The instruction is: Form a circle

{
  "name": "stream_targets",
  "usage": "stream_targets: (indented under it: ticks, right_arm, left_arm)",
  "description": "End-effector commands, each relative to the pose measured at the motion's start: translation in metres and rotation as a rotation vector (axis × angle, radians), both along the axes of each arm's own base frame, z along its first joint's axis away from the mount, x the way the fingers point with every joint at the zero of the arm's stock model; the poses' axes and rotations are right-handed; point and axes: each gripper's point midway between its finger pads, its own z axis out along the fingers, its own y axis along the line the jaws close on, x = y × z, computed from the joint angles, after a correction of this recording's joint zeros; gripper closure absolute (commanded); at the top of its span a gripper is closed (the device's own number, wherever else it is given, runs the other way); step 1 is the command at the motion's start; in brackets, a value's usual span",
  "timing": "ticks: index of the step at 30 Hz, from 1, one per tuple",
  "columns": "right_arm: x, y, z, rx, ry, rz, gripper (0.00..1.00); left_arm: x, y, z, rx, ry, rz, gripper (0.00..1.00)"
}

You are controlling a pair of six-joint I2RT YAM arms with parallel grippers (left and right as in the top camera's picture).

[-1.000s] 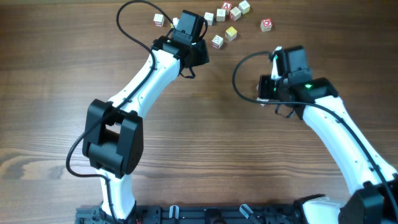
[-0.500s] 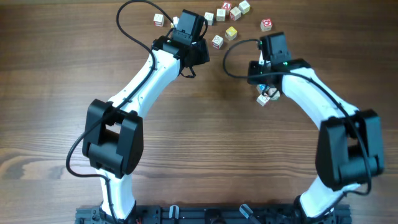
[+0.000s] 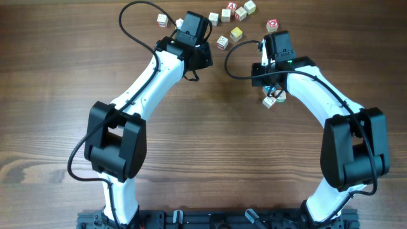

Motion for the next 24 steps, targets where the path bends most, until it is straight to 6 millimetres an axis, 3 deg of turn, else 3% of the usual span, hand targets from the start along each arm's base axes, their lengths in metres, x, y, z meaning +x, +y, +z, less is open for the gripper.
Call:
stream_targets:
  ticks: [1, 12, 15, 24]
  right_arm:
    - [0.008, -0.008, 0.003, -0.038, -0.022, -0.025, 0.95]
    - [0.021, -0.012, 0.009, -0.048, -0.079, -0.067, 0.95]
    - [0.014, 0.000, 0.004, 0.005, -0.045, -0.033, 0.95]
    - [0.014, 0.009, -0.011, 0.026, -0.036, 0.038, 0.95]
  left_arm:
    - [-0.002, 0.007, -0.009, 0.036, 0.015, 0.023, 0.82]
    - [-0.010, 0.010, -0.014, 0.053, 0.051, 0.023, 0.83]
    - [-0.010, 0.010, -0.014, 0.053, 0.052, 0.023, 0.83]
    - [-0.010, 0.010, -0.014, 0.053, 0.051, 0.023, 0.82]
